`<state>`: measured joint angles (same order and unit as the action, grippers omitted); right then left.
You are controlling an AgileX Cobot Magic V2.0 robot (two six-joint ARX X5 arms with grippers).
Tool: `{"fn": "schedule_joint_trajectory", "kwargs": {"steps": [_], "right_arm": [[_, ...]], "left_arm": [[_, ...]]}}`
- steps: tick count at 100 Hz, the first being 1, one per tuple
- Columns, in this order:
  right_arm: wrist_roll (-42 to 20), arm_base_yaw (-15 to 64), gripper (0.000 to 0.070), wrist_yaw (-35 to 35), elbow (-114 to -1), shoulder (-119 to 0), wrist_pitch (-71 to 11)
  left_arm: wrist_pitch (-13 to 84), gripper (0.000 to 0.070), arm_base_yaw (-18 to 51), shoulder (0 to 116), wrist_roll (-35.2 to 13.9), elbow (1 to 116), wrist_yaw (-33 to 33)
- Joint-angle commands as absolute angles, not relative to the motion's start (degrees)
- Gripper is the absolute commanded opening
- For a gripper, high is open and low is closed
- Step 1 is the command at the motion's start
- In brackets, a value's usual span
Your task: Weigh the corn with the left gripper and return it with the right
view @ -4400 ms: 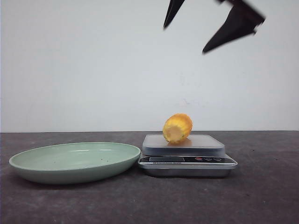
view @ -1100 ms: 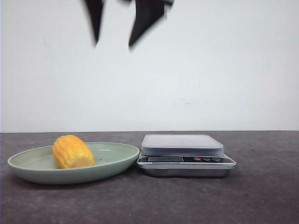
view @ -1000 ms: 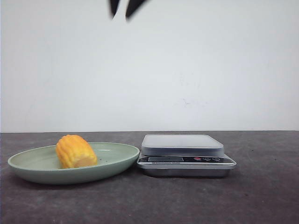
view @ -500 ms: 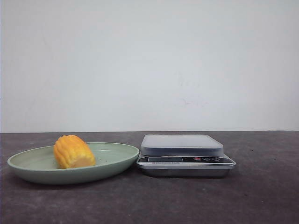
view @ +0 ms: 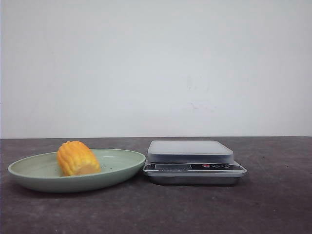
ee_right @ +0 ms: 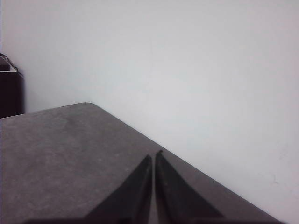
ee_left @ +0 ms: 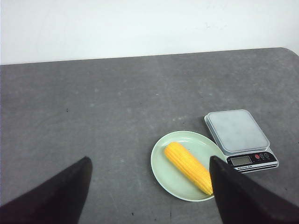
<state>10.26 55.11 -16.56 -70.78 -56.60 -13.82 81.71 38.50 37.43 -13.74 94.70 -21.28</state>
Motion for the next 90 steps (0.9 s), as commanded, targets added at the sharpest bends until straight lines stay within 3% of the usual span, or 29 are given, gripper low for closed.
{"fn": "schedule_joint_trajectory", "kwargs": {"steps": [1,48,66,90], "right_arm": [[10.5,55.7,0.0006,-16.6,-71.7,-56.8,-12.7],[9.8,53.9,0.0006,-17.0,-71.7,-55.8,-13.9],[9.6,46.6,0.0006,-16.3,-69.8,-52.2,-24.6],[9.4,32.6,0.0006,-7.6,-53.7,-41.5,-19.0]], "left_arm": [[84.2,0.0464,38.9,37.6,-14.2,95.6,-21.6],[84.2,0.0464,38.9,37.6,-14.2,95.6,-21.6],[84.2,0.0464,38.9,37.6,-14.2,95.6,-21.6],[84.2,0.0464,38.9,37.6,-14.2,95.6,-21.6]]}}
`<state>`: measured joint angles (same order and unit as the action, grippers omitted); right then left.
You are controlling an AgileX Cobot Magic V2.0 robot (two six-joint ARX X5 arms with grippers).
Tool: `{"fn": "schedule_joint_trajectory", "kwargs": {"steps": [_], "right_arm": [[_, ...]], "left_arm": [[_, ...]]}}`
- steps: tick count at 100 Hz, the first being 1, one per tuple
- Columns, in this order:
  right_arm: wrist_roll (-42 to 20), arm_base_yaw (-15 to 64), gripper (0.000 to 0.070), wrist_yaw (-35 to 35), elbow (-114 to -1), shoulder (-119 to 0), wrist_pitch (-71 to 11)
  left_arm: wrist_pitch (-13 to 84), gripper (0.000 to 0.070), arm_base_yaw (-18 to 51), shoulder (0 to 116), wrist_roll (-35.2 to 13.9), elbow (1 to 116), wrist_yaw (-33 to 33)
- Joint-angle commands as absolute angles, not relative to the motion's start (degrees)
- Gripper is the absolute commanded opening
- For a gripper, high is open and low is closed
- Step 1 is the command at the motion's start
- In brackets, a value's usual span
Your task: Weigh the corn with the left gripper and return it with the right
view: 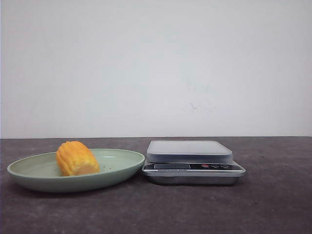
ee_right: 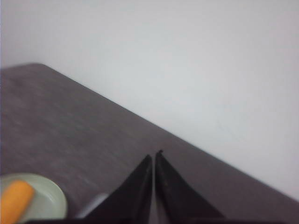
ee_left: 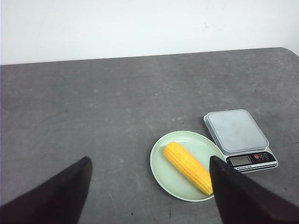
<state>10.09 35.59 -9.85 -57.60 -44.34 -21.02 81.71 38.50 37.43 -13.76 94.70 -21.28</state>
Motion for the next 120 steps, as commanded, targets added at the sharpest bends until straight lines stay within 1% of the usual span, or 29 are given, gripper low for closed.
{"fn": "schedule_joint_trajectory", "kwargs": {"steps": [1,12,24,45,56,71,84,93,120], "right_arm": [[9.4,32.0,0.0006,-7.3,-52.8,-40.8,-18.6],[9.4,25.7,0.0006,-5.9,-42.6,-32.8,-14.9],[9.1,20.4,0.0006,-5.8,-32.1,-22.7,-13.3],[1.6,12.7,0.0006,-6.4,-17.0,-7.2,-13.3],[0.8,8.5,0.0006,-5.1,-10.9,-2.5,-12.6],[0.6,4.4,0.0006,0.3,-5.2,-0.2,-9.0],[0.4,2.4,0.0006,6.9,-2.4,-0.2,-7.8],[0.4,2.1,0.0006,7.2,-1.0,-0.2,-6.1],[0.5,2.1,0.0006,7.2,-0.8,-0.2,-6.7]], "left_arm": [[84.2,0.0464,38.9,37.6,-14.2,95.6,-21.6],[84.2,0.0464,38.9,37.6,-14.2,95.6,-21.6],[84.2,0.0464,38.9,37.6,-14.2,95.6,-21.6],[84.2,0.0464,38.9,37.6,-14.2,95.6,-21.6],[84.2,0.0464,38.9,37.6,-14.2,95.6,-21.6],[84.2,0.0464,38.9,37.6,-14.2,95.6,-21.6],[84.2,0.0464,38.9,37.6,-14.2,95.6,-21.6],[84.2,0.0464,38.9,37.6,-14.2,95.6,-21.6],[84.2,0.0464,38.9,37.6,-14.2,95.6,-21.6]]}}
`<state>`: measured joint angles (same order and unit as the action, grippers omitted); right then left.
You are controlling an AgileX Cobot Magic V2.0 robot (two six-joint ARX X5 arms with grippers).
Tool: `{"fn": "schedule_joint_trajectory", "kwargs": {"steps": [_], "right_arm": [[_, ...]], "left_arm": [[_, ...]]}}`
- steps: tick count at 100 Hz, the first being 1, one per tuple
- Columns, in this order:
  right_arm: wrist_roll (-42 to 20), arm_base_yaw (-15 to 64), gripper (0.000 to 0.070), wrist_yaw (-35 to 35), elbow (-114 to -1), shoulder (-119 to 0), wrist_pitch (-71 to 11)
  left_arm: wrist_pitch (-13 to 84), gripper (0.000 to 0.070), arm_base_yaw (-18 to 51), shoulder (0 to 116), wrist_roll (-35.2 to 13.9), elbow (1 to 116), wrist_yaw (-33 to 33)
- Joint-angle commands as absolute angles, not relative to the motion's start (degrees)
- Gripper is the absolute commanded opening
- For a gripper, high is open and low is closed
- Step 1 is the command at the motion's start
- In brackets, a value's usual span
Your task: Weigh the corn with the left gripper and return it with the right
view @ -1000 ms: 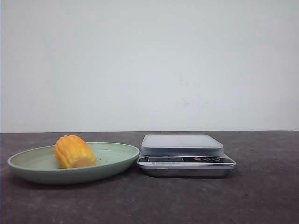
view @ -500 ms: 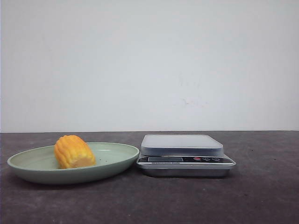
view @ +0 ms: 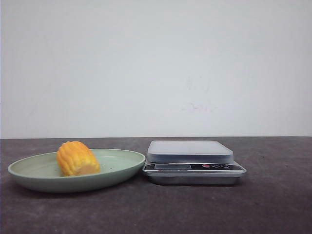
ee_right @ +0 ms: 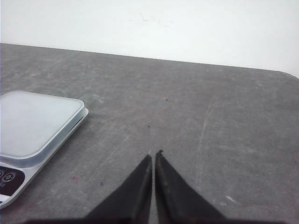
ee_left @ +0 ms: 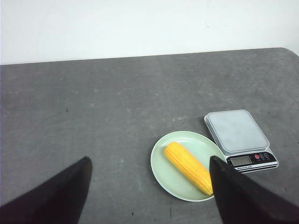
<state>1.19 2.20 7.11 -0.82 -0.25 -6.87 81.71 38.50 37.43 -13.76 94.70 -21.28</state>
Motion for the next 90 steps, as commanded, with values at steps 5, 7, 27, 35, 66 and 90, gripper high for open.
{"fn": "schedule_joint_trajectory", "kwargs": {"steps": [5,7,27,35,66,90], "right_arm": [[0.5,2.1,0.0006,7.0,-0.8,-0.2,-8.7],[0.5,2.0,0.0006,6.9,-0.8,-0.2,-9.9],[0.6,1.7,0.0006,1.5,-0.8,-0.2,-9.8],[0.6,1.6,0.0006,1.5,-0.8,-0.2,-9.0],[0.6,1.7,0.0006,1.5,-0.8,-0.2,-8.8],[0.6,1.7,0.0006,1.5,-0.8,-0.2,-8.8]], "left_arm": [[84.2,0.0464,38.9,37.6,-14.2,95.6,-21.6],[84.2,0.0464,38.9,37.6,-14.2,95.6,-21.6],[84.2,0.0464,38.9,37.6,-14.2,95.6,-21.6],[84.2,0.0464,38.9,37.6,-14.2,95.6,-21.6],[84.2,0.0464,38.9,37.6,-14.2,95.6,-21.6],[84.2,0.0464,38.9,37.6,-14.2,95.6,-21.6]]}}
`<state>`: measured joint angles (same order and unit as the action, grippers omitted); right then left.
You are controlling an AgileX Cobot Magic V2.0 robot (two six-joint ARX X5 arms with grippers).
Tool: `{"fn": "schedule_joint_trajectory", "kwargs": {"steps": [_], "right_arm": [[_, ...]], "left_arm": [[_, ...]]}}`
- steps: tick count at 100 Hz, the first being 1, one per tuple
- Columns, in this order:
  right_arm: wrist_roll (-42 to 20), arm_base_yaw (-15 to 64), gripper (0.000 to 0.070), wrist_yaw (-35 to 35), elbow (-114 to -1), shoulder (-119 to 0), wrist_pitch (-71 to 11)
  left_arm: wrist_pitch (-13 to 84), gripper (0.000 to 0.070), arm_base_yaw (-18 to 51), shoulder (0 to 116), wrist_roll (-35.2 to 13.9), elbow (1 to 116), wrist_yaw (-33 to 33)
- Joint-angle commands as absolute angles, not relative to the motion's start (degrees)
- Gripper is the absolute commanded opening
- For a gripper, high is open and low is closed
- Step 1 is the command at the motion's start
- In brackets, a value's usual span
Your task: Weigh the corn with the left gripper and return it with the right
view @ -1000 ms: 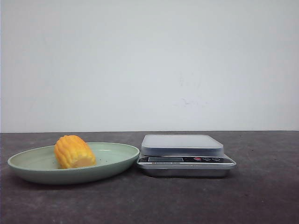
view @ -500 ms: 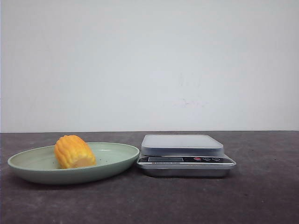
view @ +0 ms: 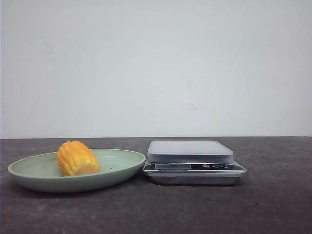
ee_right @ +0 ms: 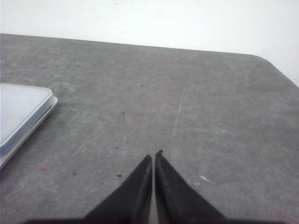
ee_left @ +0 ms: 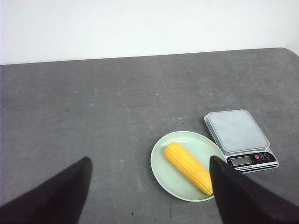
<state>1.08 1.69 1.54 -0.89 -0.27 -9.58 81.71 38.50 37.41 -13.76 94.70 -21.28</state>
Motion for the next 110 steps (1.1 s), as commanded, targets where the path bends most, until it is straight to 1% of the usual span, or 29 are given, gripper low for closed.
{"fn": "schedule_joint_trajectory", "kwargs": {"steps": [1,59,67,78,85,102,107,110], "right_arm": [[0.6,1.7,0.0006,1.5,-0.8,-0.2,-8.8],[0.6,1.6,0.0006,1.5,-0.8,-0.2,-8.8],[0.6,1.6,0.0006,1.5,-0.8,-0.2,-8.8],[0.6,1.6,0.0006,1.5,-0.8,-0.2,-8.8],[0.6,1.7,0.0006,1.5,-0.8,-0.2,-8.8],[0.6,1.7,0.0006,1.5,-0.8,-0.2,-8.8],[0.6,1.6,0.0006,1.5,-0.8,-0.2,-8.8],[0.6,1.7,0.0006,1.5,-0.8,-0.2,-8.8]], "left_arm": [[84.2,0.0464,38.9,37.6,-14.2,95.6,-21.6],[83.7,0.0464,38.9,37.6,-14.3,95.6,-22.3],[80.2,0.0464,38.9,37.6,-14.2,94.9,-22.3],[69.6,0.0464,37.5,37.5,-13.3,91.6,-21.7],[62.0,0.0464,35.3,37.3,-13.3,88.3,-18.2],[42.2,0.0464,26.3,36.6,-11.9,75.6,-0.6],[36.9,0.0464,23.3,36.3,-11.2,70.7,3.0],[34.0,0.0464,21.6,36.1,-10.9,67.6,4.1]]}}
